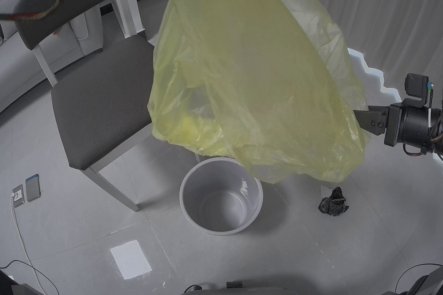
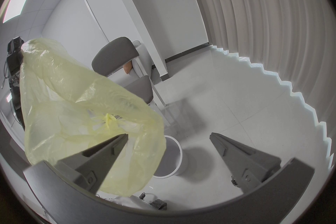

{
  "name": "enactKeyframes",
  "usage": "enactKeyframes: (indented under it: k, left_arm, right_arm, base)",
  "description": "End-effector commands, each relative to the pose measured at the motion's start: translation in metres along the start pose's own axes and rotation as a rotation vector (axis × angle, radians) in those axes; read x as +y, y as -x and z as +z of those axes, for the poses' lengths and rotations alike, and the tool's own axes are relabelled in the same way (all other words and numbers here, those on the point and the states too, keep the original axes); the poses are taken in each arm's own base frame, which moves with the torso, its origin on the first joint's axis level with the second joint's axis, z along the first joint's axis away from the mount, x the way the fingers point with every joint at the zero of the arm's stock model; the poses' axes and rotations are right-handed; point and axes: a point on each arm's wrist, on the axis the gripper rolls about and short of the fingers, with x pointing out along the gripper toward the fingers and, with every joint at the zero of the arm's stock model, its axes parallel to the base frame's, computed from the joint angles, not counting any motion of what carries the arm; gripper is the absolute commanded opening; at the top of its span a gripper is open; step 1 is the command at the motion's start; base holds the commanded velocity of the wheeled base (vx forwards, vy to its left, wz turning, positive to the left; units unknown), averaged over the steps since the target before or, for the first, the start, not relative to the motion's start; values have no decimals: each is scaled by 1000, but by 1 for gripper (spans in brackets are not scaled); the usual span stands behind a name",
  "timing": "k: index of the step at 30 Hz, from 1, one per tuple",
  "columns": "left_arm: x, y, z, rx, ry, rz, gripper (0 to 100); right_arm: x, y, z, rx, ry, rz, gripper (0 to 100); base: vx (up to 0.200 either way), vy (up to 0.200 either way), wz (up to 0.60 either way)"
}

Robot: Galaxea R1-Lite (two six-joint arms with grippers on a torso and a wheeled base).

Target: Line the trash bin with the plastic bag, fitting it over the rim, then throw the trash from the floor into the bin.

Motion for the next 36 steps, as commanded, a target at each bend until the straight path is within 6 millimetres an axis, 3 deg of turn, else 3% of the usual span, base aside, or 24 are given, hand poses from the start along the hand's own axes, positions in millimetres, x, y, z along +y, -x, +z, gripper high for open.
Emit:
enactKeyframes:
  k: [1, 14, 21, 25, 28, 31, 36]
  left_arm:
    - [0, 0, 0, 1, 0, 0, 0]
    - [-1, -3, -1, 0, 7, -11, 0]
    - [6, -19, -1, -23, 32, 94, 0]
    - [10, -34, -12, 8, 150, 245, 0]
    - [10, -36, -35, 72, 313, 287, 0]
    - [10, -33, -63, 137, 459, 318, 0]
    - [3, -20, -93, 214, 531, 284, 0]
  right_arm:
    - [-1, -7, -2, 18, -4, -1, 0]
    - [13, -5, 6, -6, -29, 56, 0]
    - [11, -3, 10, -19, -33, 44, 0]
    - [3, 1, 9, -12, -44, 1, 0]
    - [1, 3, 8, -6, -48, -66, 0]
    - [3, 3, 5, 4, -47, -79, 0]
    - [5, -2, 0, 28, -46, -88, 0]
  base:
    - [0, 0, 0]
    - [0, 0, 0]
    - [0, 0, 0]
    - [0, 0, 0]
    - [0, 0, 0]
    - [0, 0, 0]
    - [0, 0, 0]
